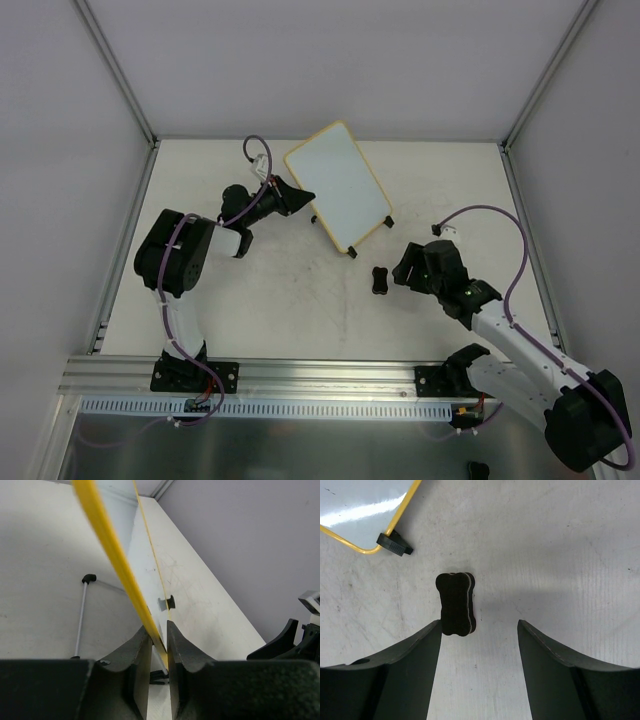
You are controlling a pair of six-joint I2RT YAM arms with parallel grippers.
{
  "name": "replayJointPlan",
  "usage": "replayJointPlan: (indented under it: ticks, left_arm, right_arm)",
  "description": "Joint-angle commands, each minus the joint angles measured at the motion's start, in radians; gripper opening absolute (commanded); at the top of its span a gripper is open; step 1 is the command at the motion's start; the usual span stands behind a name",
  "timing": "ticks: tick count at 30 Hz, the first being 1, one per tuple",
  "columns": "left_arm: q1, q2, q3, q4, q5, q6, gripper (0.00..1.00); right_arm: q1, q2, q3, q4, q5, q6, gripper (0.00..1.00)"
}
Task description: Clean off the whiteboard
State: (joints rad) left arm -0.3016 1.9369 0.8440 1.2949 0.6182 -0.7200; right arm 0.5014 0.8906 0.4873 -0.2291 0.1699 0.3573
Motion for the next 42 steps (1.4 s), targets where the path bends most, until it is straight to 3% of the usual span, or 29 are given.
replayJointPlan:
  ticks: [1,5,9,11,19,24,35,37,38,41,42]
  left_arm:
    - [-0.011,0.005,-0.003,0.386,0.034,0.037,0.20]
    - [-0.010,0.025,0.001,0.386,0.037,0.034,0.24]
    - [-0.011,0.034,0.003,0.386,0.037,0.036,0.12]
    - [-0.011,0.036,0.000,0.386,0.037,0.037,0.13]
    - [-0.011,0.024,-0.020,0.386,0.041,0.042,0.24]
    - [-0.011,0.011,-0.036,0.386,0.048,0.048,0.39]
    - [-0.010,-0.065,-0.094,0.386,0.043,0.062,0.53]
    - [-0.005,-0.081,-0.112,0.386,0.041,0.063,0.60]
    - [-0.002,-0.093,-0.117,0.386,0.043,0.062,0.73]
    - [0.013,-0.125,-0.137,0.386,0.060,0.047,0.96]
    - [0.018,-0.134,-0.146,0.386,0.061,0.045,0.99]
  right_arm:
    - [-0.006,-0.025,-0.012,0.001,-0.003,-0.008,0.65]
    - [-0.006,-0.035,-0.015,-0.001,-0.003,-0.006,0.65]
    - [-0.006,-0.042,-0.018,0.001,-0.001,-0.006,0.65]
    - [-0.006,-0.047,-0.019,0.000,0.000,-0.006,0.65]
    - [-0.006,-0.047,-0.016,0.001,-0.003,-0.004,0.65]
    - [-0.006,-0.048,-0.015,-0.001,-0.003,-0.004,0.65]
    - [-0.006,-0.051,-0.019,0.000,-0.004,-0.006,0.65]
    - [-0.006,-0.058,-0.019,0.001,-0.003,-0.007,0.65]
    - [-0.006,-0.059,-0.019,0.001,-0.004,-0.009,0.65]
    - [-0.004,-0.068,-0.015,0.001,-0.003,-0.017,0.71]
    - [-0.006,-0.070,-0.015,-0.001,-0.001,-0.018,0.76]
